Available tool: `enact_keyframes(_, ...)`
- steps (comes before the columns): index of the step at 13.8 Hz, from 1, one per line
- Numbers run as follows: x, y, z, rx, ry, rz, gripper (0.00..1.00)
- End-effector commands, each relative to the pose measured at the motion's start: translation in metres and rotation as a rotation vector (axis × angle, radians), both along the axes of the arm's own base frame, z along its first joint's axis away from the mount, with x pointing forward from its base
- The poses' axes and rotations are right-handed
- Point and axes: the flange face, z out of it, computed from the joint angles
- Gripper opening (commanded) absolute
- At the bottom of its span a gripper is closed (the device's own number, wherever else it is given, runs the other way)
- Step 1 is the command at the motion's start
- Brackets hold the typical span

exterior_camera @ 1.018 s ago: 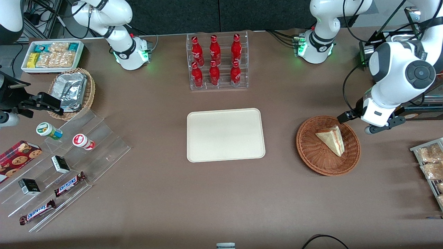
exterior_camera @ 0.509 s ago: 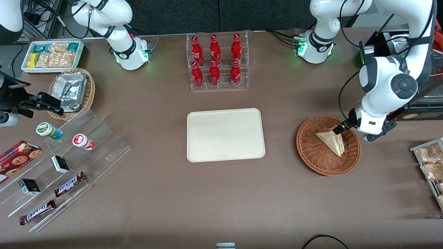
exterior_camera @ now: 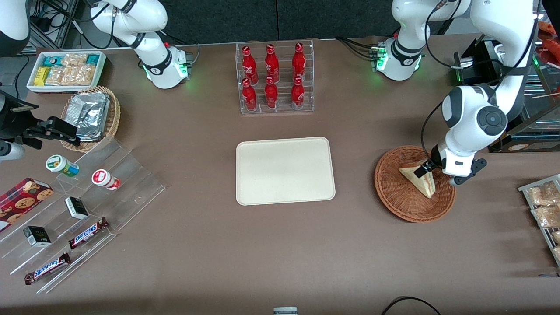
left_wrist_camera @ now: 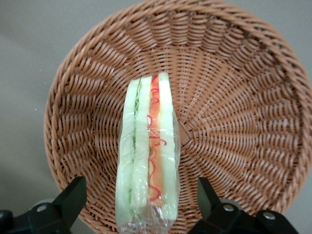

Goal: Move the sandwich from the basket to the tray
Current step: 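Lower the open left gripper onto the wrapped sandwich and close it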

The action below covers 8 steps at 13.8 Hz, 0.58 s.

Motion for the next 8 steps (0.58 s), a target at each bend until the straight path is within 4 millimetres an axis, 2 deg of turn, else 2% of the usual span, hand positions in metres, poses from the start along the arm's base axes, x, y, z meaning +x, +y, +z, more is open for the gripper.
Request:
enact_keyframes(1,-0.001,-0.002,-0.014,0.007,0.006,0.014,1.00)
enact_keyframes(2,-0.003,-0.002,-0.019,0.007,0.018,0.018,1.00)
enact_keyframes(3,-0.004,-0.002,-0.021,0.003,0.026,0.026,0.87)
enact_keyframes(4,-0.005,-0.002,-0.023,0.001,0.035,0.049,0.60)
enact_keyframes(5,-0.005,-0.002,-0.025,0.002,0.040,0.084,0.16)
enact_keyframes(6,-0.004,-0.004,-0.027,0.003,0.045,0.098,0.00)
enact_keyframes(8,-0.001,-0.007,-0.027,0.003,0.050,0.111,0.00)
